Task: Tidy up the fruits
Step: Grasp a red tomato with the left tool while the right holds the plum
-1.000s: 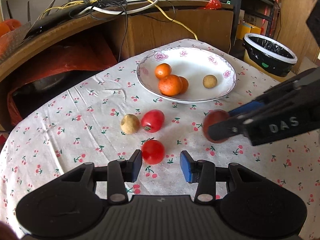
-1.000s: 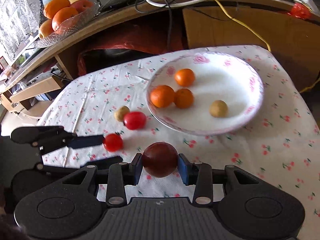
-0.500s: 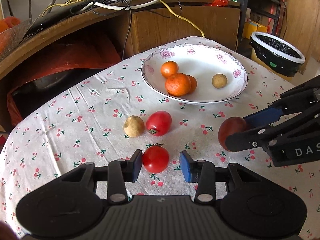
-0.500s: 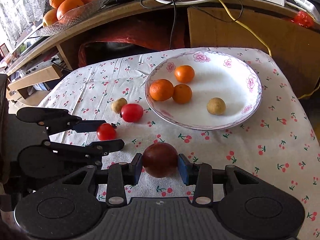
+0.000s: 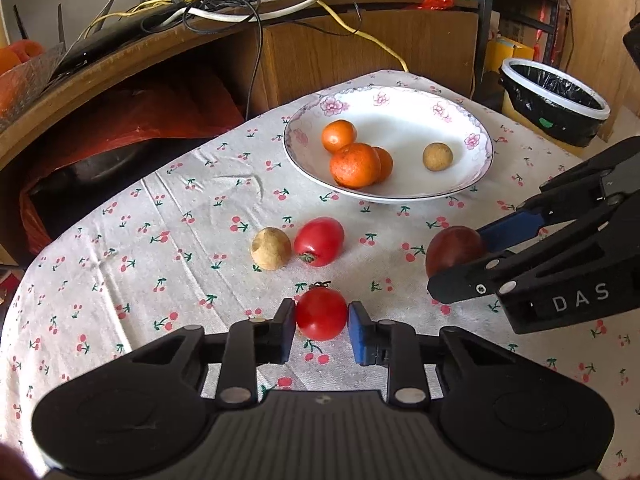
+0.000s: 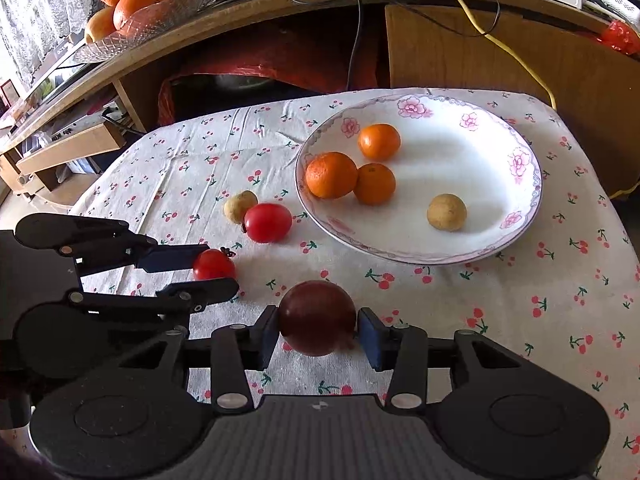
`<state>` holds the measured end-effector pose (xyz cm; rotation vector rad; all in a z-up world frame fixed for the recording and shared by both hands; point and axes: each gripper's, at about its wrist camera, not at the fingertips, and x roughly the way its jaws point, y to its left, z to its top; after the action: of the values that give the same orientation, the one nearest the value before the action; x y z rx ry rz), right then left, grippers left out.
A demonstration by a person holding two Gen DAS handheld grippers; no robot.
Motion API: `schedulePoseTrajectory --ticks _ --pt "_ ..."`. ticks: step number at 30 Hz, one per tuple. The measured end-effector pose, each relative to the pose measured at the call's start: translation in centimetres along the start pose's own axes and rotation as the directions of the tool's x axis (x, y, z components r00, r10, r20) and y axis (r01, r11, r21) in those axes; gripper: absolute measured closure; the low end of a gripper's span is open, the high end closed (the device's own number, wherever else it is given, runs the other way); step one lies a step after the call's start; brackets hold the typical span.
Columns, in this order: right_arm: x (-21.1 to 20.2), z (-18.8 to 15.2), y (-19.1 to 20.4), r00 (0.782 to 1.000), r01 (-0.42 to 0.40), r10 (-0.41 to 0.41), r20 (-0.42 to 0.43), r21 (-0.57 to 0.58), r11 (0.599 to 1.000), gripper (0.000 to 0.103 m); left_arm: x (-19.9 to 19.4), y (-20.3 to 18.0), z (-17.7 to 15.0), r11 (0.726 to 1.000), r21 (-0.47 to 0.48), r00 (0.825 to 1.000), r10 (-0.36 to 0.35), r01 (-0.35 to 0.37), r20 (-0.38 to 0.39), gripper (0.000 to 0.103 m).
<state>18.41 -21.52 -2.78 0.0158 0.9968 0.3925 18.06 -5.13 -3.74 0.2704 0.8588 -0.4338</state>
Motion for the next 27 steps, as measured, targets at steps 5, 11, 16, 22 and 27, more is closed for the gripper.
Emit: schedulePoseTrajectory --ticks 5,11,16,22,27 --pt "0.12 -0.01 0.04 1.0 -0.002 0.002 -0.003 -0.004 1.0 0.065 0.13 0.05 -0.1 1.0 0.003 1.0 0.003 -0.003 0.002 0.065" --pt "0.13 0.0 0.1 1.0 -0.004 0.004 -0.01 -0.007 1.0 0.065 0.22 0.08 -0.08 1.0 0.005 1.0 0.005 -0.005 0.005 0.063" --pt "-0.04 0.08 0.04 1.0 -0.001 0.001 -0.014 -0.004 1.0 0.067 0.2 0.09 -0.03 1.0 0.0 1.0 0.008 -0.008 0.001 0.063" --pt "-0.22 -0.1 0.56 1.0 0.022 -0.023 -0.015 -0.042 0.999 0.068 0.06 -0.18 0.01 1.0 0.021 1.0 0.016 -0.016 -0.003 0.067" --pt "-0.29 -0.08 0.58 0.999 0.036 -0.037 -0.013 -0.053 0.998 0.068 -0.06 -0.19 0.04 1.0 0.018 1.0 0.009 -0.009 -0.005 0.067"
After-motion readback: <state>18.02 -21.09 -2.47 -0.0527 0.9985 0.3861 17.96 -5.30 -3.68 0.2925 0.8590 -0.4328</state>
